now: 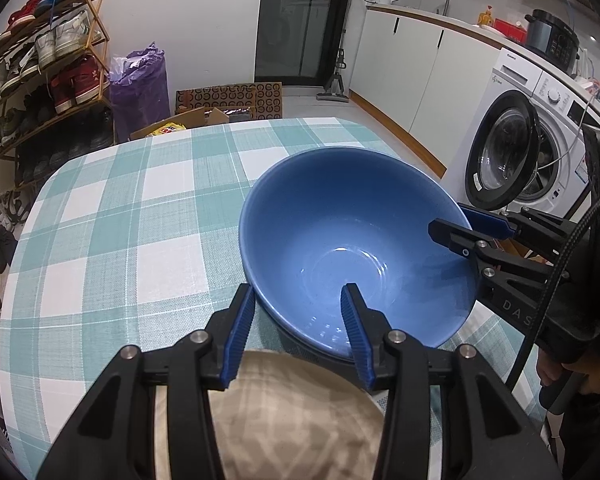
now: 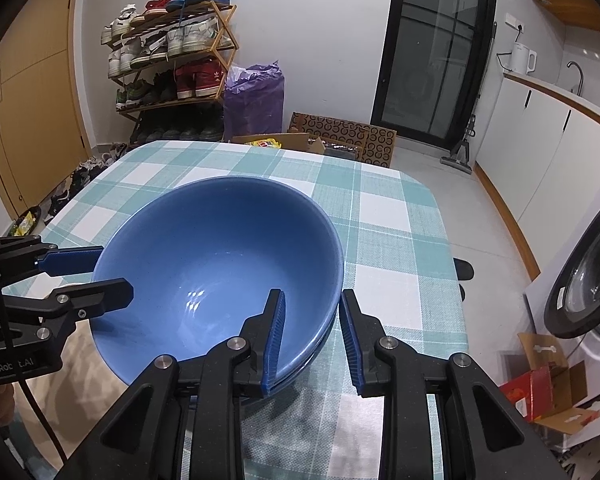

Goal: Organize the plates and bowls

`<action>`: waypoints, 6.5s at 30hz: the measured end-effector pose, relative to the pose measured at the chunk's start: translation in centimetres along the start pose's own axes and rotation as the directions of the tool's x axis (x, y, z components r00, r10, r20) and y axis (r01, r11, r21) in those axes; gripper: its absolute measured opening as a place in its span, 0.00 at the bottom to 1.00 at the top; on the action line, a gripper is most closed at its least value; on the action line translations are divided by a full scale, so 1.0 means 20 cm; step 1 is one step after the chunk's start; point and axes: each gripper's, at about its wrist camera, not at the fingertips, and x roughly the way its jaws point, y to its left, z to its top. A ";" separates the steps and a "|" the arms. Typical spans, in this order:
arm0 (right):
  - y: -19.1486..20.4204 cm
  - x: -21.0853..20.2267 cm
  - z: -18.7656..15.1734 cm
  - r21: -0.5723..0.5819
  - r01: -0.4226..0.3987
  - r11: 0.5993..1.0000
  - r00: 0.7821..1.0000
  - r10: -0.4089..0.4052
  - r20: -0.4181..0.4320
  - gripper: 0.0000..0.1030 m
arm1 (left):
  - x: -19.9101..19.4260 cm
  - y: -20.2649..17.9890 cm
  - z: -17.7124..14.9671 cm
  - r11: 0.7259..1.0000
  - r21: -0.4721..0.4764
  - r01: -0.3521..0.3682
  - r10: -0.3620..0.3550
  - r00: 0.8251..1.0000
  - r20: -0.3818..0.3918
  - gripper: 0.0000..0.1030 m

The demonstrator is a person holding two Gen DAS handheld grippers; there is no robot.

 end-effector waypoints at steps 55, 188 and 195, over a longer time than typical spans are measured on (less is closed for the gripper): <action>-0.21 -0.10 -0.05 0.174 -0.145 0.974 0.989 0.140 0.043 0.99 | -0.01 0.17 0.06 0.997 -0.078 0.022 -0.019 0.999 0.036 1.00; -0.18 -0.35 -0.11 0.345 -0.330 0.879 0.944 0.307 0.121 0.42 | -0.27 0.05 0.02 0.976 -0.134 0.170 -0.163 0.985 0.059 0.45; -0.14 -0.42 -0.12 0.335 -0.333 0.881 0.943 0.308 0.128 0.42 | -0.33 0.06 0.00 0.978 -0.130 0.165 -0.157 0.985 0.073 0.45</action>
